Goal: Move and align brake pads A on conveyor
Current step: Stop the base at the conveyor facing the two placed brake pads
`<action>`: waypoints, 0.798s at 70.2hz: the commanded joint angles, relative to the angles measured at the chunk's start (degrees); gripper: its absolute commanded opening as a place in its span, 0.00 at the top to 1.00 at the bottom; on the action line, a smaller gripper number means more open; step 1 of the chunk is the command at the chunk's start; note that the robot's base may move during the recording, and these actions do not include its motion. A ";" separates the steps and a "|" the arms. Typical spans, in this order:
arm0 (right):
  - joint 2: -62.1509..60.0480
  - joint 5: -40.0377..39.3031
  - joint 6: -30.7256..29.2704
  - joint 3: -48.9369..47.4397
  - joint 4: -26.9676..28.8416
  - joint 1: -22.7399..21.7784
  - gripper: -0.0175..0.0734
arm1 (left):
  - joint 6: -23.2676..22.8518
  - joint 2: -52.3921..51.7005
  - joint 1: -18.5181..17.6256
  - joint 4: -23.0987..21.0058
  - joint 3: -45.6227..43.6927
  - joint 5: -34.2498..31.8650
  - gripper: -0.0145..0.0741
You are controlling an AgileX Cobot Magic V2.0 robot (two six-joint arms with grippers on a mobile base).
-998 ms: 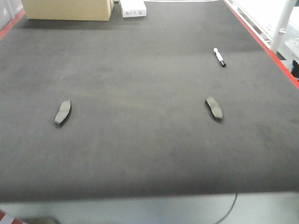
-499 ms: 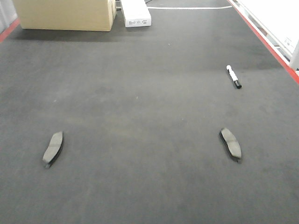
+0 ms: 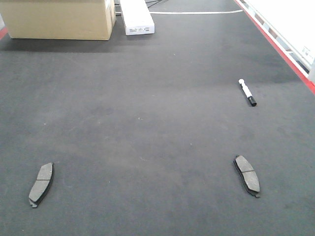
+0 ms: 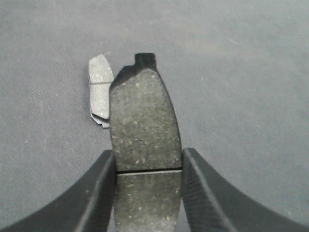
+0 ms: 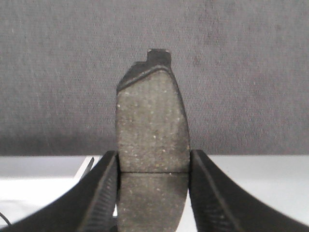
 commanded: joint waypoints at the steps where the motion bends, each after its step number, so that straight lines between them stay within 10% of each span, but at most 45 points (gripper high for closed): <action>1: 0.06 1.53 -0.40 -1.64 -1.38 -0.38 0.79 | -0.04 0.12 -0.16 0.43 -1.78 -4.03 0.84; 56: 0.06 1.53 -0.40 -1.64 -1.38 -0.38 0.79 | -0.04 0.12 -0.16 0.43 -1.78 -4.03 0.84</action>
